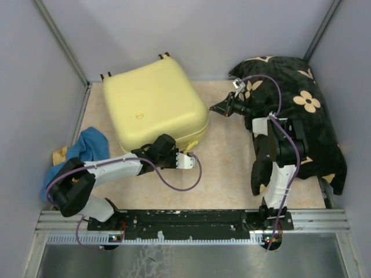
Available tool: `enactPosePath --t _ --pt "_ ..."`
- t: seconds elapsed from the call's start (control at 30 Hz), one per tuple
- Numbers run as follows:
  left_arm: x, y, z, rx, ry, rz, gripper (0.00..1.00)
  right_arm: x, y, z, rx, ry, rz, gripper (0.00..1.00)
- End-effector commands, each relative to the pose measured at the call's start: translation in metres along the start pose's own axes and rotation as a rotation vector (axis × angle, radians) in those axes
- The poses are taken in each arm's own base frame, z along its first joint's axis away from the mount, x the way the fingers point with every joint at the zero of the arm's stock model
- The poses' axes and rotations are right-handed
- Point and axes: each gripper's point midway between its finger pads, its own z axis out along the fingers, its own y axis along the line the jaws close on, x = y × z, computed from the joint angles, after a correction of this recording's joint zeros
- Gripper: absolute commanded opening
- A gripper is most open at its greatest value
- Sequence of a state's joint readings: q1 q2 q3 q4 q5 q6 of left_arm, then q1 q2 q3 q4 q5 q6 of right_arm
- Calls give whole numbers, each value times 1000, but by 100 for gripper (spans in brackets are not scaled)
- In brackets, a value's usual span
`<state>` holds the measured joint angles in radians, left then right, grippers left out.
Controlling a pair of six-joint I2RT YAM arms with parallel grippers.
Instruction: Pack the luggage
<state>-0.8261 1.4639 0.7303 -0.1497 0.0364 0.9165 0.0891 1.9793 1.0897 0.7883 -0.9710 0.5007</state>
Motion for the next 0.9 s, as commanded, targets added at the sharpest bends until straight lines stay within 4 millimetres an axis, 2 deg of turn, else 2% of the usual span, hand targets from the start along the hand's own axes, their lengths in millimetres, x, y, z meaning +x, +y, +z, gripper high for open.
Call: enactPosePath --t 0.0,0.23,0.3,0.37,0.43,0.57,0.67,0.8,0.87 --pt "69 -96 -25 419 195 168 0 -114 -34 0 170 -335 -249 0" --pt "79 -98 -31 437 203 177 0 -105 -26 30 107 -327 -222 0" --pt "76 -91 -30 411 203 166 0 -105 -23 32 94 -328 -219 0" --pt "67 -75 -28 351 197 132 0 -104 -19 31 88 -321 -215 2" --pt "54 -54 -25 278 190 81 15 -103 -14 26 82 -310 -213 16" --pt "32 -2 -22 83 195 -51 54 -96 -3 12 72 -287 -205 41" --pt "15 27 -27 -16 163 -100 77 -95 0 2 77 -275 -196 55" --pt "-28 57 -48 -116 29 -58 94 -93 -6 -7 94 -256 -187 67" --pt "-51 67 -59 -166 -35 7 97 -93 -10 -10 110 -249 -189 72"
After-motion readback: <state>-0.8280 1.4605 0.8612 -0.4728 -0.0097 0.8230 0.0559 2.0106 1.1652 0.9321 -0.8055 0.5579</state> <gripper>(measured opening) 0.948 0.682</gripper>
